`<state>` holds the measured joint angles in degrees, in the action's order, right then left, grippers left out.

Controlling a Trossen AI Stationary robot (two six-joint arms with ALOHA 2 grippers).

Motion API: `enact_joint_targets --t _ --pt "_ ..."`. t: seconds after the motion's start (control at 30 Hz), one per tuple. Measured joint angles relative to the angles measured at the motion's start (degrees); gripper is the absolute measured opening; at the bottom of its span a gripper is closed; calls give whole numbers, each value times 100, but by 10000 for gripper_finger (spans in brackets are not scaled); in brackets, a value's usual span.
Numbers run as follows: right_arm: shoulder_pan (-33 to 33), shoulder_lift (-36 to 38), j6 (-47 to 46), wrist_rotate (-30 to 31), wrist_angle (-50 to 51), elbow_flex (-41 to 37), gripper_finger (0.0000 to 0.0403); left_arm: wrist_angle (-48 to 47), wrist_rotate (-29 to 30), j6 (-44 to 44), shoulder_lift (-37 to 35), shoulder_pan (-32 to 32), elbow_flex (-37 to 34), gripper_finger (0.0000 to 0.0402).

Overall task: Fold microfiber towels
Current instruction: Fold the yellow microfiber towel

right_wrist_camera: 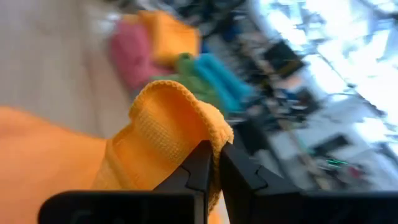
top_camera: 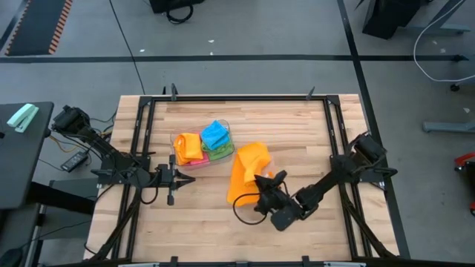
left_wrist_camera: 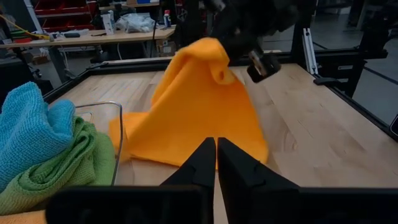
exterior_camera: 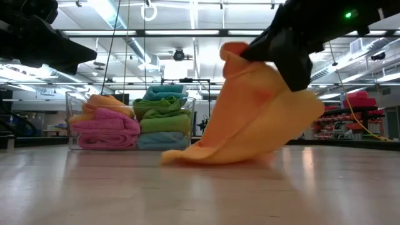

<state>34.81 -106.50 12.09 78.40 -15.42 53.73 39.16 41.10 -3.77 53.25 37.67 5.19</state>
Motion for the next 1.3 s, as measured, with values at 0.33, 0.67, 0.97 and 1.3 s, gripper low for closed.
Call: enact_joint_targets --t 0.33,0.67,0.97,1.3 --pt "48 0 136 -253 48 14 38 0 -1 0 0 1 0 35" --pt "-74 0 -31 -690 115 16 38 0 -2 0 0 1 0 24" --pt "-135 0 -347 -726 417 16 38 0 -2 0 0 2 0 34" --pt "-48 -2 803 112 392 563 38 0 -2 0 0 0 0 26"
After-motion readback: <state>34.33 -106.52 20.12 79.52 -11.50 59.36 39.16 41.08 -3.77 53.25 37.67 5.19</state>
